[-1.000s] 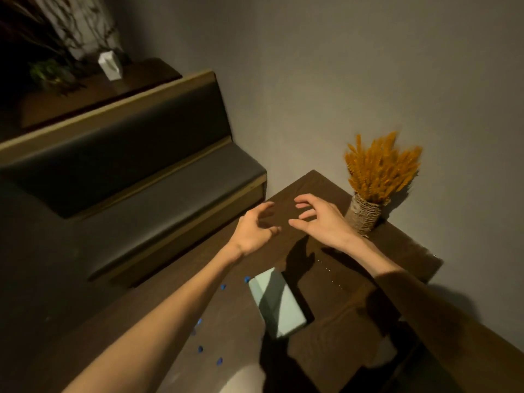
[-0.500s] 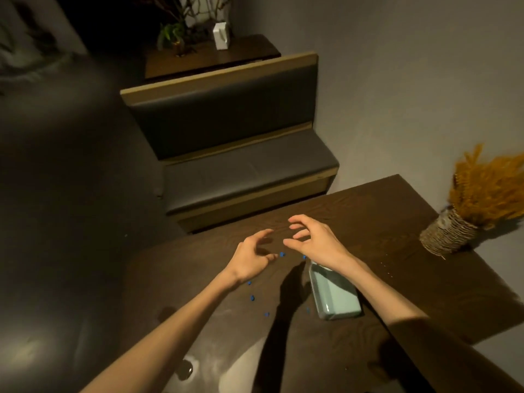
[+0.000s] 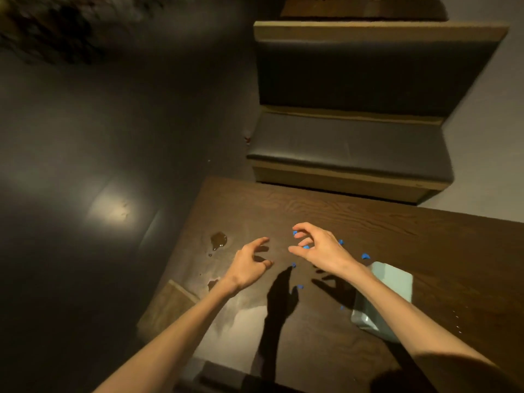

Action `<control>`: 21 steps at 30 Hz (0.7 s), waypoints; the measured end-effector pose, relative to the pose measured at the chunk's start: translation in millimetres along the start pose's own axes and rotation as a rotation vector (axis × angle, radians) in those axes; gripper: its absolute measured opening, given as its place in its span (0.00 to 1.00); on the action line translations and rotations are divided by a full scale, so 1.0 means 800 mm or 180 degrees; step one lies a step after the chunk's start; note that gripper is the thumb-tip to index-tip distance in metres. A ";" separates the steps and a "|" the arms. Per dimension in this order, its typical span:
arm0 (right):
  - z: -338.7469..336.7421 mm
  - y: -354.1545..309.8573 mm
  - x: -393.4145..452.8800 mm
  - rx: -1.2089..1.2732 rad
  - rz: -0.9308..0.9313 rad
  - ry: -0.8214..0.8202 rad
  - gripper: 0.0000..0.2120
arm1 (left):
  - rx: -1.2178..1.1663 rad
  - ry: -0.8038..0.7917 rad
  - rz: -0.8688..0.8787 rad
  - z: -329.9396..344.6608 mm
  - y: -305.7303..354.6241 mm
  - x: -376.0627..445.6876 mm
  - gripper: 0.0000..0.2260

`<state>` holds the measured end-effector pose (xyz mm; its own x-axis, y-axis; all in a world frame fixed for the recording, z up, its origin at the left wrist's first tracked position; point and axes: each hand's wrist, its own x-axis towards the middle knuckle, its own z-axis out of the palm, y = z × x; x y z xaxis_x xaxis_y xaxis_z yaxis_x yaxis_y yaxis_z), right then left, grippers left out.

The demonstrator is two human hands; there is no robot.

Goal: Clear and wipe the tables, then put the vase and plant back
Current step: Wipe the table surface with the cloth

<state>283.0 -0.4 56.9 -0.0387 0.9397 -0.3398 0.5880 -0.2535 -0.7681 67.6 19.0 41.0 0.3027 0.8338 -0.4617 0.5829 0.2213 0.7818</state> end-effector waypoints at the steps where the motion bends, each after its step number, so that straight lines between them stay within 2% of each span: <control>1: 0.012 -0.002 0.004 -0.0077 -0.0023 -0.0121 0.26 | -0.0053 0.0082 -0.0109 0.000 -0.016 -0.010 0.28; 12: 0.177 -0.039 0.016 -0.0381 -0.0118 -0.1252 0.24 | -0.0628 0.0811 -0.1173 -0.007 -0.170 -0.105 0.25; 21: 0.305 -0.074 0.020 -0.0648 -0.0055 -0.1891 0.22 | 0.0282 0.1092 -0.1573 -0.051 -0.288 -0.110 0.23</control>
<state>50.5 -26.2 -35.8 -0.4575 0.6404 -0.6169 0.7231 -0.1357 -0.6772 -123.8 -84.7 -81.7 -0.2715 0.7617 -0.5883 0.6575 0.5932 0.4646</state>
